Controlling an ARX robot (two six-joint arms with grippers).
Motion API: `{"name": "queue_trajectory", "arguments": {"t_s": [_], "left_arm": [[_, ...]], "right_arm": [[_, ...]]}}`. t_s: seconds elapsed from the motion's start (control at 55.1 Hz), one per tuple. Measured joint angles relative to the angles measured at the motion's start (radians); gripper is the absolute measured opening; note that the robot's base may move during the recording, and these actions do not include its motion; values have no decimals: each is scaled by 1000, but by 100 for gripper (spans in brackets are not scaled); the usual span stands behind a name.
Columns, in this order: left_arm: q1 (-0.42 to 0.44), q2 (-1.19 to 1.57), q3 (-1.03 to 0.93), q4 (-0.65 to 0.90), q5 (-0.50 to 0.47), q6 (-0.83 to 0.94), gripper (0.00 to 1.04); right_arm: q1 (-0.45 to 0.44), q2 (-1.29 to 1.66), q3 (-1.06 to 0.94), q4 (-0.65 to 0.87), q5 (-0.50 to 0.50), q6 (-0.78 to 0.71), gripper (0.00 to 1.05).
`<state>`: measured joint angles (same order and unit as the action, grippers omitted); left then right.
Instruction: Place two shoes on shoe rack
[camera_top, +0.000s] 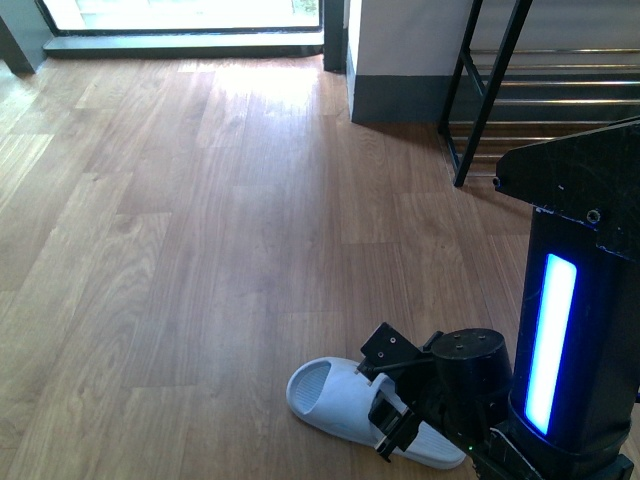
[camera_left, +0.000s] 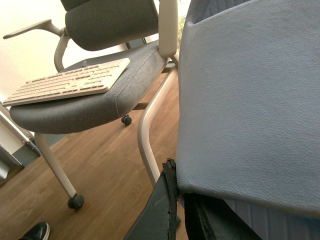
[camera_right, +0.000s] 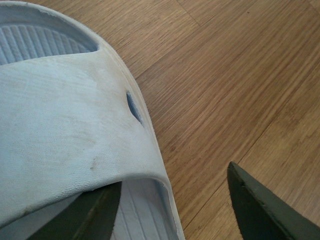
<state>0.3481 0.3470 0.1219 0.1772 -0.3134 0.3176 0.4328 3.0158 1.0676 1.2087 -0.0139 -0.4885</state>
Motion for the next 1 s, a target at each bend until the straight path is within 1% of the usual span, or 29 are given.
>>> {"name": "queue_trajectory", "arguments": {"t_s": [0.073, 0.091, 0.218, 0.399, 0.544, 0.689, 0.871, 0.998], "left_arm": [[0, 0, 0, 0, 0, 0, 2], [0, 0, 0, 0, 0, 0, 2], [0, 0, 0, 0, 0, 0, 2], [0, 0, 0, 0, 0, 0, 2], [0, 0, 0, 0, 0, 0, 2], [0, 0, 0, 0, 0, 0, 2], [0, 0, 0, 0, 0, 0, 2], [0, 0, 0, 0, 0, 0, 2]], "right_arm": [[-31, 0, 18, -34, -46, -3, 42], [-33, 0, 21, -37, -46, -3, 41], [-71, 0, 67, -91, -50, -5, 24], [-80, 0, 94, -129, -44, -6, 1], [-80, 0, 96, -135, -42, -1, 1], [-77, 0, 95, -109, -8, 3, 1], [-73, 5, 95, -23, 48, 48, 1], [-72, 17, 95, 14, 53, 70, 1]]}}
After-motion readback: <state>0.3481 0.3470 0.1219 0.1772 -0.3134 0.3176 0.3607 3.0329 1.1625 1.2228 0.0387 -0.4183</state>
